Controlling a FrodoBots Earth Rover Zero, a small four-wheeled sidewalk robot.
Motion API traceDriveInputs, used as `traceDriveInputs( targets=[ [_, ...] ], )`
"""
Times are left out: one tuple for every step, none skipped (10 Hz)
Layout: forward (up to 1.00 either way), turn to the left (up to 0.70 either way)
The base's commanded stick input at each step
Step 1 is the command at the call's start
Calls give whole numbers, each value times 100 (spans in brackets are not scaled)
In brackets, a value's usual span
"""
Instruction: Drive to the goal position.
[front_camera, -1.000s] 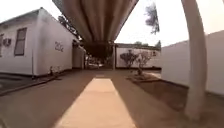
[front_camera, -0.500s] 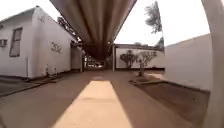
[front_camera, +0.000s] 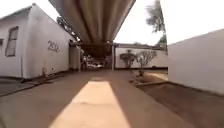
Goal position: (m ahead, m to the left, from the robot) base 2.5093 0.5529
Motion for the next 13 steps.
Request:
traceDriveInputs(
  targets=[
    [70, 0],
    [70, 0],
    [70, 0],
    [70, 0],
    [70, 0],
    [70, 0],
    [70, 0],
    [70, 0],
    [70, 0],
    [70, 0],
    [70, 0],
    [70, 0],
    [70, 0]
  ],
)
